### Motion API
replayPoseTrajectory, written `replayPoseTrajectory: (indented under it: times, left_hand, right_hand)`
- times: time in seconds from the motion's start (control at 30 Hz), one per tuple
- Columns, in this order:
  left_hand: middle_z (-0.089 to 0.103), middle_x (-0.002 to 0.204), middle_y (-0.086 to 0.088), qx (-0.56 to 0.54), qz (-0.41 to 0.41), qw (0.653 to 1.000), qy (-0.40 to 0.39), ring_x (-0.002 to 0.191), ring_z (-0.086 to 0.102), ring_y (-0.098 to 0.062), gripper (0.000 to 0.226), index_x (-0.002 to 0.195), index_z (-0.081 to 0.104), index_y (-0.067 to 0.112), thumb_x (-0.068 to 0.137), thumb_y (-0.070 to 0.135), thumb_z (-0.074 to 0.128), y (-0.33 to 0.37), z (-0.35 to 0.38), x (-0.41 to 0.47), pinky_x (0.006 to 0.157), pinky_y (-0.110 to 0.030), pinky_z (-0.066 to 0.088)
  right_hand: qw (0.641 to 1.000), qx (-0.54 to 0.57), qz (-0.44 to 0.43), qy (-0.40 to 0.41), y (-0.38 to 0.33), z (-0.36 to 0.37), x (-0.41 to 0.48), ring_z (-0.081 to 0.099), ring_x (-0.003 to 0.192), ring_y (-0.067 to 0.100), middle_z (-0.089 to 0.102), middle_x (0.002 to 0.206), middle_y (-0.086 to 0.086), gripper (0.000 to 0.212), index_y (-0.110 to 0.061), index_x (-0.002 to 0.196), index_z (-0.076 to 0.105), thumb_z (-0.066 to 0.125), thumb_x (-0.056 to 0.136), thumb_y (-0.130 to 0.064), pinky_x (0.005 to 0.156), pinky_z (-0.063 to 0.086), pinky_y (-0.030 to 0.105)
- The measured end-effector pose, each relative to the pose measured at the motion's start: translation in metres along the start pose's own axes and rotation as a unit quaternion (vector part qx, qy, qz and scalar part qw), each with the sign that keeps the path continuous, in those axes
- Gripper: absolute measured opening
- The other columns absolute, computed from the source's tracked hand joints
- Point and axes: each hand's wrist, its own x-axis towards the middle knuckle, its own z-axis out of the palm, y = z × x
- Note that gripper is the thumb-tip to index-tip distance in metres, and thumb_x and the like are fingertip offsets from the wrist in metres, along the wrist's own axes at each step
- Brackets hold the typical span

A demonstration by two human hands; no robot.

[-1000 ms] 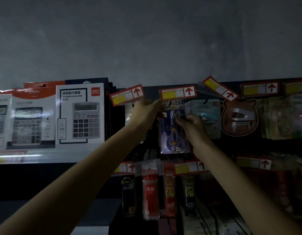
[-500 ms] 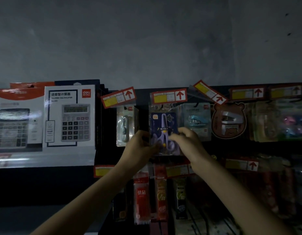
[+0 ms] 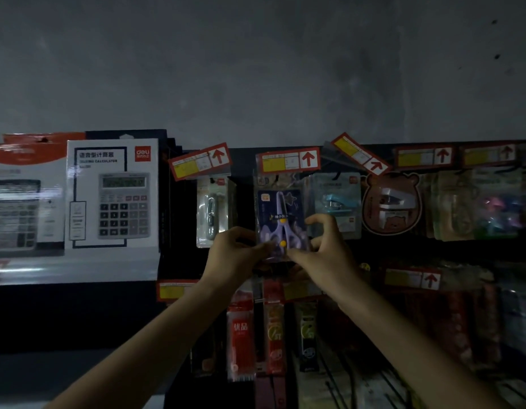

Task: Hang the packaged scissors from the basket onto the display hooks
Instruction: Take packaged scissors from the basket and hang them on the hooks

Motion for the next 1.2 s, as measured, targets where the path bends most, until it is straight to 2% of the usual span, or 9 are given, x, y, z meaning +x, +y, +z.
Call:
replayPoseTrajectory:
  times: [0.17, 0.37, 0.47, 0.53, 0.67, 0.83, 1.0, 1.13, 1.2]
  left_hand:
    - [0.074, 0.089, -0.017, 0.008, -0.018, 1.0, 0.014, 0.059, 0.071, -0.012, 0.042, 0.106, 0.066, -0.004, 0.08, 0.022, 0.086, 0.002, 0.001, 0.008, 0.049, -0.017, 0.05]
    - [0.074, 0.084, -0.022, 0.039, -0.041, 0.997, 0.044, 0.062, 0.07, -0.02, 0.032, 0.092, 0.071, -0.005, 0.08, 0.021, 0.086, 0.0, 0.006, 0.022, 0.053, -0.026, 0.054]
    - [0.074, 0.083, -0.021, 0.06, -0.05, 0.996, 0.042, 0.068, 0.069, -0.024, 0.015, 0.087, 0.072, -0.001, 0.085, 0.01, 0.081, -0.005, 0.012, 0.028, 0.063, -0.036, 0.057]
    - [0.07, 0.077, -0.014, 0.087, -0.057, 0.994, 0.022, 0.065, 0.064, -0.021, 0.005, 0.085, 0.071, 0.005, 0.087, 0.004, 0.075, -0.009, 0.016, 0.032, 0.06, -0.033, 0.053]
    - [0.067, 0.077, -0.011, 0.124, -0.068, 0.99, 0.013, 0.067, 0.061, -0.022, 0.022, 0.077, 0.068, 0.015, 0.092, -0.001, 0.063, -0.016, 0.022, 0.041, 0.062, -0.032, 0.048]
    - [0.073, 0.101, -0.022, 0.137, -0.095, 0.986, 0.015, 0.085, 0.066, -0.029, 0.016, 0.105, 0.074, 0.0, 0.095, 0.008, 0.064, -0.02, 0.026, 0.052, 0.075, -0.036, 0.053]
    - [0.07, 0.114, -0.02, 0.182, -0.109, 0.977, -0.013, 0.097, 0.065, -0.029, 0.028, 0.118, 0.068, -0.005, 0.096, 0.012, 0.064, -0.015, 0.03, 0.057, 0.084, -0.037, 0.052]
    - [0.062, 0.133, -0.022, 0.236, -0.118, 0.964, -0.029, 0.124, 0.06, -0.037, 0.036, 0.134, 0.058, -0.004, 0.103, 0.014, 0.053, -0.011, 0.034, 0.056, 0.091, -0.036, 0.048]
    - [0.06, 0.137, -0.021, 0.261, -0.12, 0.957, -0.034, 0.127, 0.057, -0.036, 0.038, 0.136, 0.056, -0.002, 0.104, 0.015, 0.051, -0.01, 0.037, 0.057, 0.099, -0.036, 0.047]
  right_hand:
    - [0.999, -0.039, -0.006, -0.001, 0.002, 0.002, 0.007, 0.065, 0.076, 0.018, 0.062, 0.093, 0.0, 0.032, -0.029, 0.115, 0.053, 0.074, 0.091, -0.026, 0.065, 0.053, 0.035]
    - [0.995, -0.093, -0.028, 0.013, 0.001, 0.003, 0.018, 0.059, 0.078, 0.009, 0.055, 0.089, -0.013, 0.028, -0.028, 0.11, 0.055, 0.075, 0.09, -0.024, 0.061, 0.046, 0.025]
    - [0.994, -0.107, -0.023, 0.003, 0.001, 0.004, 0.023, 0.061, 0.088, 0.017, 0.058, 0.096, -0.007, 0.03, -0.019, 0.115, 0.061, 0.076, 0.089, -0.022, 0.074, 0.052, 0.032]
    - [0.994, -0.107, -0.011, -0.009, 0.002, 0.005, 0.026, 0.064, 0.091, 0.023, 0.064, 0.099, -0.001, 0.026, -0.014, 0.113, 0.064, 0.074, 0.09, -0.02, 0.079, 0.054, 0.038]
    - [0.994, -0.107, -0.001, -0.027, 0.017, 0.013, 0.039, 0.069, 0.087, 0.027, 0.073, 0.092, 0.006, 0.016, -0.014, 0.107, 0.071, 0.069, 0.091, -0.016, 0.077, 0.057, 0.044]
    - [0.988, -0.124, 0.022, -0.09, 0.037, 0.03, 0.062, 0.067, 0.101, 0.022, 0.071, 0.113, 0.0, 0.05, -0.025, 0.132, 0.061, 0.06, 0.083, -0.016, 0.086, 0.057, 0.036]
    - [0.973, -0.167, 0.065, -0.145, 0.042, 0.04, 0.082, 0.066, 0.096, 0.022, 0.068, 0.107, 0.001, 0.046, -0.028, 0.116, 0.062, 0.056, 0.071, -0.039, 0.071, 0.05, 0.028]
    - [0.967, -0.163, 0.06, -0.186, 0.045, 0.045, 0.091, 0.065, 0.105, 0.026, 0.068, 0.114, 0.004, 0.086, -0.025, 0.13, 0.057, 0.054, 0.051, -0.057, 0.084, 0.053, 0.034]
    - [0.962, -0.174, 0.059, -0.2, 0.032, 0.04, 0.082, 0.064, 0.106, 0.024, 0.067, 0.115, 0.005, 0.073, -0.022, 0.133, 0.056, 0.066, 0.065, -0.043, 0.086, 0.053, 0.033]
